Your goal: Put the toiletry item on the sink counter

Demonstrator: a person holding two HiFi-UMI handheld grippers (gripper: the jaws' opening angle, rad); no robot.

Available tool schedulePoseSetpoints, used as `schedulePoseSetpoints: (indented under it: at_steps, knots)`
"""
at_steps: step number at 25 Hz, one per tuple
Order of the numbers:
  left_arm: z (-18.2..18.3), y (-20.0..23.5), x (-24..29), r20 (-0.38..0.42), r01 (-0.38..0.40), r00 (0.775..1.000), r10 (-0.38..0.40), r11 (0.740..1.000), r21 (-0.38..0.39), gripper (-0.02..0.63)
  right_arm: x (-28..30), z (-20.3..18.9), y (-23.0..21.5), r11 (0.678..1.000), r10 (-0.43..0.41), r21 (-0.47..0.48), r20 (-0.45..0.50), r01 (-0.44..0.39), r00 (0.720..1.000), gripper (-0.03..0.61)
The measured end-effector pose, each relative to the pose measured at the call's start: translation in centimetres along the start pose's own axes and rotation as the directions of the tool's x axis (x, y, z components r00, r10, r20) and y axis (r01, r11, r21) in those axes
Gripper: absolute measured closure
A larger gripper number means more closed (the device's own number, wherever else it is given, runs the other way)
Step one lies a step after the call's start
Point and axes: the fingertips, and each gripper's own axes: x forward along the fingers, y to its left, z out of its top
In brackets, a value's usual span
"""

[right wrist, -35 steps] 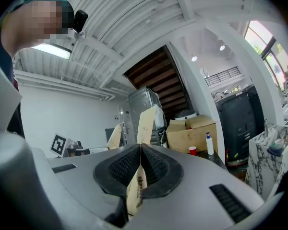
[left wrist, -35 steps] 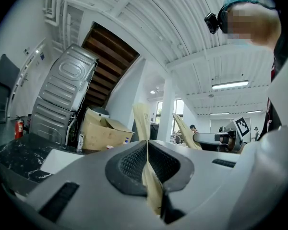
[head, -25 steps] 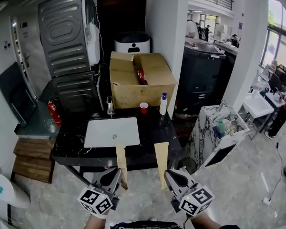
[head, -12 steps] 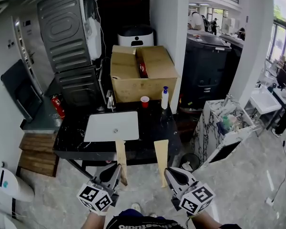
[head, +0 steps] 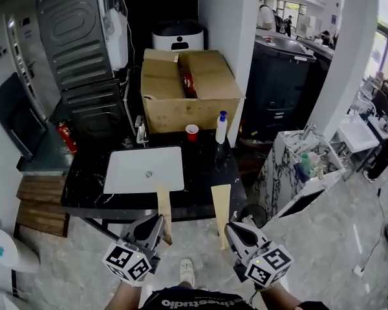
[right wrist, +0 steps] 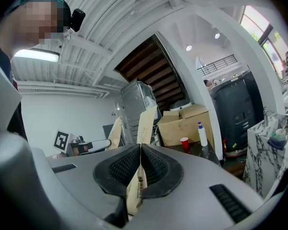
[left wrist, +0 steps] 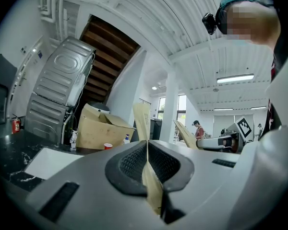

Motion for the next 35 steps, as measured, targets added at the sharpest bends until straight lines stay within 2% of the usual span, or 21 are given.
schedulePoseSetpoints:
  at_steps: [9,13,16,26,35]
  knots:
    - [2.6,8.9,6.1,0.057,0.025,0.998,-0.021,0.998,-0.061,0.591,10.6,4.8,-2.3,0.999,-0.005,-0.038,0.007,0.005,1.000,0.535]
    - [2.9,11.7,7.6,0.070,0.056,0.996,-0.052,0.997,-0.052,0.591,13.7,5.7,-3.3,0.998,-0.041,-0.057,0.011,0.041,0.999,0.535]
    - [2.9,13.5,8.7,0.074,0.048,0.996,-0.043,0.997,-0.068,0.591,15.2,5.8,-4.2,0.996,-0.059,-0.067,0.008,0.059,0.998,0.535]
    - [1.4,16.1,15.4,0.029,0.055,0.998,-0.052,0.994,-0.099,0.591,19.0,6.4,-9.9,0.997,-0.064,-0.037,-0.001,0.063,0.998,0.535]
    - [-0.7,17.4,24.8,-0.052,-0.006,0.999,0.000,0.994,-0.110,0.591,22.8,8.3,-19.3,1.000,-0.006,-0.023,0.000,0.006,1.000,0.535]
